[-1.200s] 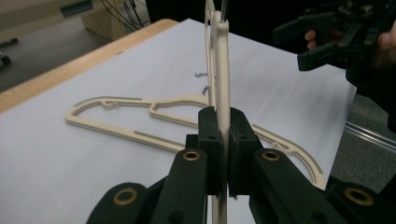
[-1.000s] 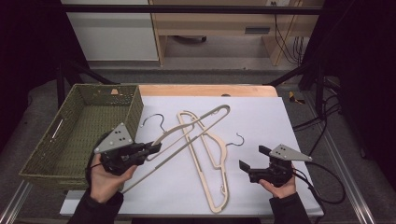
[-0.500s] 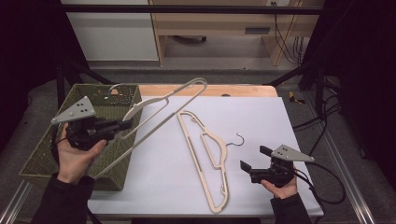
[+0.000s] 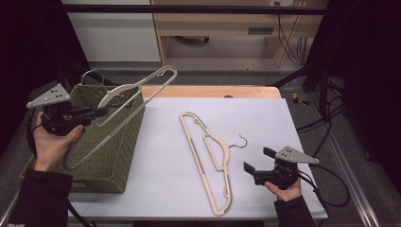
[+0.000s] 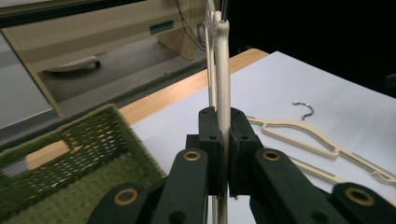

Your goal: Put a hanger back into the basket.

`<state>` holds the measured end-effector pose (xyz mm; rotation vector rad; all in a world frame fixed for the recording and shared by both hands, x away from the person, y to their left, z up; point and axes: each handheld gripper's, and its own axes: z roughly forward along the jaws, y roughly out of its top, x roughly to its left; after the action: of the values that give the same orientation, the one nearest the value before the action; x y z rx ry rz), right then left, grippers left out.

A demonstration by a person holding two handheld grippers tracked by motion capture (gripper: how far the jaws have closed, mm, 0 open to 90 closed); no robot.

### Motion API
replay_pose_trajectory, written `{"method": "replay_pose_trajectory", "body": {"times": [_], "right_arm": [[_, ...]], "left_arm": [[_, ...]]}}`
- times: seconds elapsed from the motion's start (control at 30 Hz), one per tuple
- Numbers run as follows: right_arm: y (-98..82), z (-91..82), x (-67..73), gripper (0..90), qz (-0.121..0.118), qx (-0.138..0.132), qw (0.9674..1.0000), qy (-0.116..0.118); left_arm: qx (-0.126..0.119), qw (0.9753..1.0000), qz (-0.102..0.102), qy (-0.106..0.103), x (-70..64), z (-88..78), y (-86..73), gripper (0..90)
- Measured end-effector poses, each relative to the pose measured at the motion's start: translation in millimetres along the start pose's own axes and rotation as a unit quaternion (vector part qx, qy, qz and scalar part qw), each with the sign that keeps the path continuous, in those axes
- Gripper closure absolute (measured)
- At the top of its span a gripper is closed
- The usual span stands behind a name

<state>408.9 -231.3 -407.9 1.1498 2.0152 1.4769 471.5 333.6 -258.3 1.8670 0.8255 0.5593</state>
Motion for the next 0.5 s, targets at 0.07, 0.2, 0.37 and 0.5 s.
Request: {"method": "replay_pose_trajectory", "body": {"times": [0.07, 0.2, 0.37, 0.5], "right_arm": [[-0.1, 0.2, 0.0, 4.7, 0.000, 0.000, 1.0000, 0.000], [-0.3, 1.0, 0.4, 4.7, 0.002, -0.001, 1.0000, 0.002], [-0.7, 1.9, 0.9, 4.7, 0.004, 0.001, 1.0000, 0.002], [-1.0, 2.7, 0.5, 4.8, 0.000, 0.003, 1.0000, 0.002]], "left_arm": [[0.004, 1.0000, -0.002, 0.008, 7.4, -1.9, -3.2, 86.0], [0.012, 0.9997, -0.008, 0.021, 24.6, -6.9, -12.0, 86.1], [0.020, 0.9993, -0.005, 0.030, 37.4, -11.2, -19.4, 86.1], [0.026, 0.9989, -0.007, 0.038, 46.4, -13.6, -26.4, 86.1]]}}
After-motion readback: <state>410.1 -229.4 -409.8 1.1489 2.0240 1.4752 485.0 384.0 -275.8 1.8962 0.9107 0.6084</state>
